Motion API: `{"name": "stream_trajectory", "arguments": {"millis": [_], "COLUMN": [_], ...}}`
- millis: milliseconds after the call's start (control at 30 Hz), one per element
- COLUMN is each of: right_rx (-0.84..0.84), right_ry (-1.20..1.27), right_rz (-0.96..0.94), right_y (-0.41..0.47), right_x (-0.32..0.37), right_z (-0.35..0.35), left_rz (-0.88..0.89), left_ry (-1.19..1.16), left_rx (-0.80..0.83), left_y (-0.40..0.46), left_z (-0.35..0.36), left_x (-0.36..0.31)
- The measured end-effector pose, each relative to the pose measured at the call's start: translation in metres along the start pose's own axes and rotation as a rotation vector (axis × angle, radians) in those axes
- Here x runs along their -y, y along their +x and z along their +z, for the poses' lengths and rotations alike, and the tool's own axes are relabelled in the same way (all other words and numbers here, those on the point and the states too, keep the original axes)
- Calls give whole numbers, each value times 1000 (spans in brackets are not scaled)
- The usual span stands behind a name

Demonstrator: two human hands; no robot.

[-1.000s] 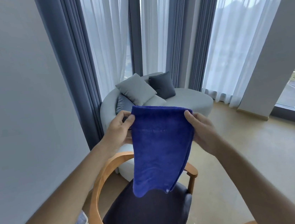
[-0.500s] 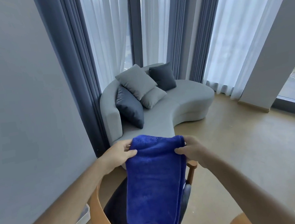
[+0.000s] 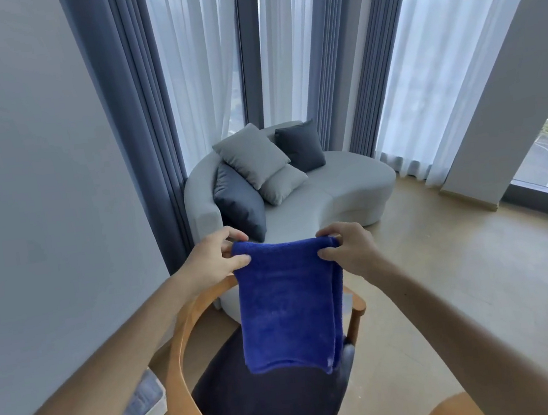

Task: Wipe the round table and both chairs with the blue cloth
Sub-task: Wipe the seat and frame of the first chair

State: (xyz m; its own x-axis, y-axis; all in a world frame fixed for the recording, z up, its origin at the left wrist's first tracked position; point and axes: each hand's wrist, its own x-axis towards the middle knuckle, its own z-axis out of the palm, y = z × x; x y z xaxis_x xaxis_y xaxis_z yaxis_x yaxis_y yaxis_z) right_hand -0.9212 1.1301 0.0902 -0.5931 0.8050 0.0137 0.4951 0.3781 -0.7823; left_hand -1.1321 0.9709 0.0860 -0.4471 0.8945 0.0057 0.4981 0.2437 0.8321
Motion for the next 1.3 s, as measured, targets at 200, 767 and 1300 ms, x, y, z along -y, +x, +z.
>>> {"name": "stream_trajectory", "arguments": {"millis": [200,767,1300], "right_rx": [31,102,60], "right_ry": [-53,101,-27], "right_rz": [-51,-102,-3], "right_y": [5,9,3], "right_x": [-2,-5,-10], "right_z": [-1,0,17], "left_rz": [77,34,-44], "left_ry": [78,-116,141], "left_rx": [-83,3,17], "left_y": [1,6,9], "left_z": [2,2,16], "left_x": [5,5,15]}}
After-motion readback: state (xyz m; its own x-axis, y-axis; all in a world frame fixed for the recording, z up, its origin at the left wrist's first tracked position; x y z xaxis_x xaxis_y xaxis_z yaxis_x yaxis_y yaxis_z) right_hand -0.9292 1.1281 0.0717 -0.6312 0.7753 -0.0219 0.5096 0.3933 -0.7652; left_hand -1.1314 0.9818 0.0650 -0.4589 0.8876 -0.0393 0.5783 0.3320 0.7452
